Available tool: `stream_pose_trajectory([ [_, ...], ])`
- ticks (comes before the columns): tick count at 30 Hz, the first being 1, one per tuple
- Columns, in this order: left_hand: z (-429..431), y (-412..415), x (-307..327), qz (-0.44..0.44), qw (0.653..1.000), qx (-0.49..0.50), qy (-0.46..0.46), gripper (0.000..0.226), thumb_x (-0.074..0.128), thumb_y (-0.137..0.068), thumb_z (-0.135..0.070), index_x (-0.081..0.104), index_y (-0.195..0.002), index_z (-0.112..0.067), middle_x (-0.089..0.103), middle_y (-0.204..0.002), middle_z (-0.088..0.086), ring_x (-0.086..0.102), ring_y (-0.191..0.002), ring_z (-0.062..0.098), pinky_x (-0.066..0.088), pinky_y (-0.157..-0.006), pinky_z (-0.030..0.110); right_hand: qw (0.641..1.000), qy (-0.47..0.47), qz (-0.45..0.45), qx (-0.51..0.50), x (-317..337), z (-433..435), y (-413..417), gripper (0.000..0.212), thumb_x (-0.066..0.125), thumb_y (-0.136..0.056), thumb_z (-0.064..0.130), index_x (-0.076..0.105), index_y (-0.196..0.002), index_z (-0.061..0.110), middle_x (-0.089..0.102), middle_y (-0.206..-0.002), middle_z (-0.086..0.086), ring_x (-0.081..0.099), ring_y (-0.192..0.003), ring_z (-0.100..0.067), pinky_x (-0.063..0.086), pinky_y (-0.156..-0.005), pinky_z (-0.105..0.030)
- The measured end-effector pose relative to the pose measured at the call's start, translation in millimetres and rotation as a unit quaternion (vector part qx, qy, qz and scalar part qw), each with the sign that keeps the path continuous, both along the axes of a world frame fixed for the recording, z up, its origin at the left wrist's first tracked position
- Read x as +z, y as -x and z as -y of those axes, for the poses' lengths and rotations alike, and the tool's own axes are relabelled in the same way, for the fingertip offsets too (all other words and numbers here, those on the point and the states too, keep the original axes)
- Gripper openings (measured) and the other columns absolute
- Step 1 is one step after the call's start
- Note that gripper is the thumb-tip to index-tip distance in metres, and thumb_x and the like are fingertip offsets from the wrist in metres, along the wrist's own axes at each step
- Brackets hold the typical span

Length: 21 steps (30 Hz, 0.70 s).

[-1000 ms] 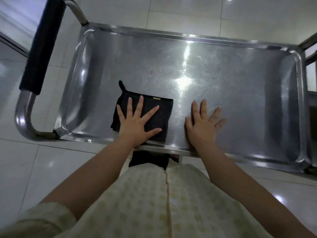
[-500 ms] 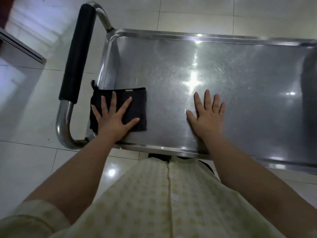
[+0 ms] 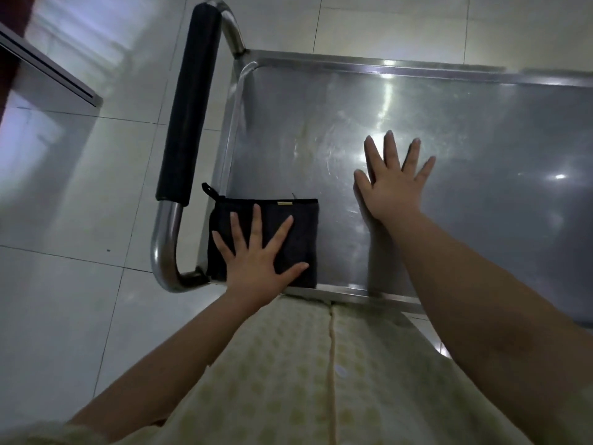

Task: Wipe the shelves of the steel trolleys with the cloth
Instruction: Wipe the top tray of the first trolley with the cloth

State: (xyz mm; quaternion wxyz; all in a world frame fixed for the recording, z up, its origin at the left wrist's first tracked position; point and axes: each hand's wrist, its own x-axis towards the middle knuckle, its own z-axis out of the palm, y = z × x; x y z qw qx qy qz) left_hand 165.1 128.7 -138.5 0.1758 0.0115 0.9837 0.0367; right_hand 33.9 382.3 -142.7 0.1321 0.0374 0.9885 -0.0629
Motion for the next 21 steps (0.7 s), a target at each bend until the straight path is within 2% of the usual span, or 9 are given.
stream_pose_trajectory([
  [5, -8.6, 52.1, -1.0, 0.0, 1.0, -0.01, 0.009, 0.086, 0.006, -0.068, -0.095, -0.019, -0.143, -0.059, -0.033, -0.157, 0.003, -0.033, -0.139, 0.043, -0.016, -0.104, 0.072, 1.0, -0.008, -0.02, -0.004, -9.6, 0.2, -0.3, 0.062, 0.018, -0.097, 0.058, 0.001, -0.154, 0.041, -0.003, -0.164, 0.004, -0.013, -0.148, -0.037, -0.007, -0.114, -0.063],
  [10, -35.9, 166.0, -2.7, -0.004, 0.999, -0.04, -0.003, 0.085, 0.009, -0.068, -0.095, -0.023, -0.139, -0.061, -0.031, -0.158, 0.005, -0.031, -0.139, 0.046, -0.016, -0.101, 0.074, 1.0, -0.007, -0.024, -0.004, -15.7, -1.4, 2.3, 0.062, 0.017, -0.096, 0.06, 0.0, -0.153, 0.043, -0.003, -0.164, 0.005, -0.013, -0.148, -0.034, -0.007, -0.115, -0.063],
  [14, -48.2, 235.8, 1.9, 0.015, 0.999, -0.042, -0.004, 0.086, 0.01, -0.069, -0.094, -0.019, -0.142, -0.059, -0.027, -0.16, 0.005, -0.027, -0.14, 0.047, -0.015, -0.102, 0.075, 1.0, -0.016, -0.019, -0.009, -18.2, -2.1, 2.1, 0.064, 0.016, -0.095, 0.064, -0.007, -0.151, 0.046, -0.007, -0.164, 0.007, -0.015, -0.148, -0.035, -0.008, -0.115, -0.062],
  [17, -49.2, 229.3, 1.9, 0.007, 0.999, -0.039, 0.0, 0.083, 0.008, -0.073, -0.092, -0.017, -0.144, -0.058, -0.024, -0.161, 0.006, -0.026, -0.141, 0.046, -0.014, -0.103, 0.074, 1.0, -0.018, -0.003, -0.011, -15.7, -3.3, 6.5, 0.064, 0.013, -0.094, 0.065, -0.012, -0.15, 0.047, -0.013, -0.163, 0.007, -0.019, -0.147, -0.036, -0.01, -0.114, -0.062],
  [21, -41.0, 144.4, 1.1, -0.023, 0.998, -0.043, -0.031, 0.08, 0.013, -0.078, -0.089, -0.005, -0.149, -0.054, -0.015, -0.163, 0.008, -0.019, -0.144, 0.046, -0.009, -0.106, 0.073, 1.0, -0.019, 0.019, -0.011, -12.3, -3.8, 9.0, 0.062, 0.005, -0.092, 0.067, -0.017, -0.148, 0.049, -0.019, -0.161, 0.008, -0.022, -0.145, -0.036, -0.011, -0.113, -0.063],
])
